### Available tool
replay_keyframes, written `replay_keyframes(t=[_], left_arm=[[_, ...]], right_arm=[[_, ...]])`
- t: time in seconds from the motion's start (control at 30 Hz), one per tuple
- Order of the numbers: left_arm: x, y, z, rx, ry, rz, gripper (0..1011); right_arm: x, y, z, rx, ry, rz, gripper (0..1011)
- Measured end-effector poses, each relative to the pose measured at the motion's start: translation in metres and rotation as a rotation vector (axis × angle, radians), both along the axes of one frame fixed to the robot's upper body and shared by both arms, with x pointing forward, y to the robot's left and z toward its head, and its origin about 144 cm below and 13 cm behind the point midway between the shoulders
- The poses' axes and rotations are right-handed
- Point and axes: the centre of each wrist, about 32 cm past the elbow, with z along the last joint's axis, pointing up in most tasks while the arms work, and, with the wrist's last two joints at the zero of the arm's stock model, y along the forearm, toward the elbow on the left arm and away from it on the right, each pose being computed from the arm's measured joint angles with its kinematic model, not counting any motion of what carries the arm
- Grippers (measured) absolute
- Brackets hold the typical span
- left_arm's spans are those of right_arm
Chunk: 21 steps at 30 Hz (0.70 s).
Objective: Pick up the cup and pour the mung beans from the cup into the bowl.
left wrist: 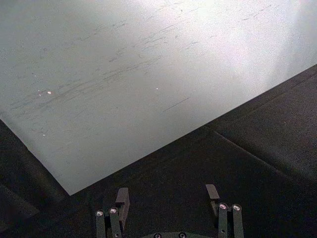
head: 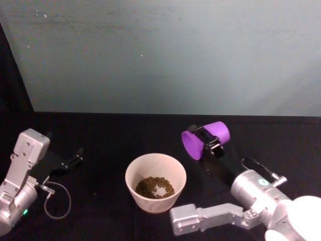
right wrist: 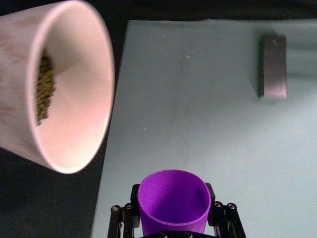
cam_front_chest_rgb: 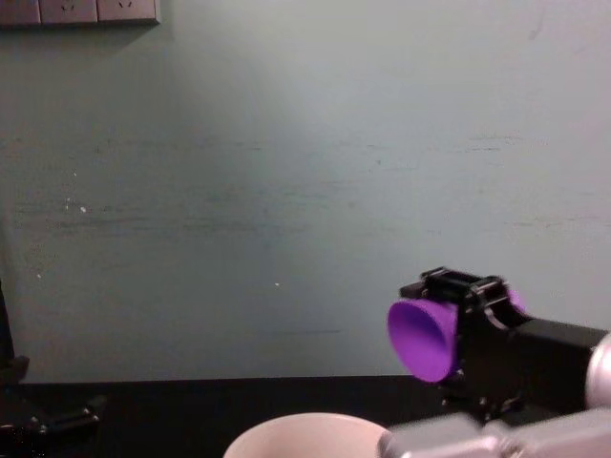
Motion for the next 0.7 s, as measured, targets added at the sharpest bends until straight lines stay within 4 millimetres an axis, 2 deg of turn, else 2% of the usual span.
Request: replay_keyframes(t=[0.43, 0.7], left_arm=[[0.0, 0.0, 0.0, 0.0, 0.0, 0.0, 1000], [0.0, 0.0, 0.0, 0.0, 0.0, 0.0, 1000]], right_arm=[[-0.009, -0.05, 0.0, 0.512, 0.186, -0.016, 739], [-0.011, -0.074, -0.011, 0.835, 0.331, -0.008, 739]])
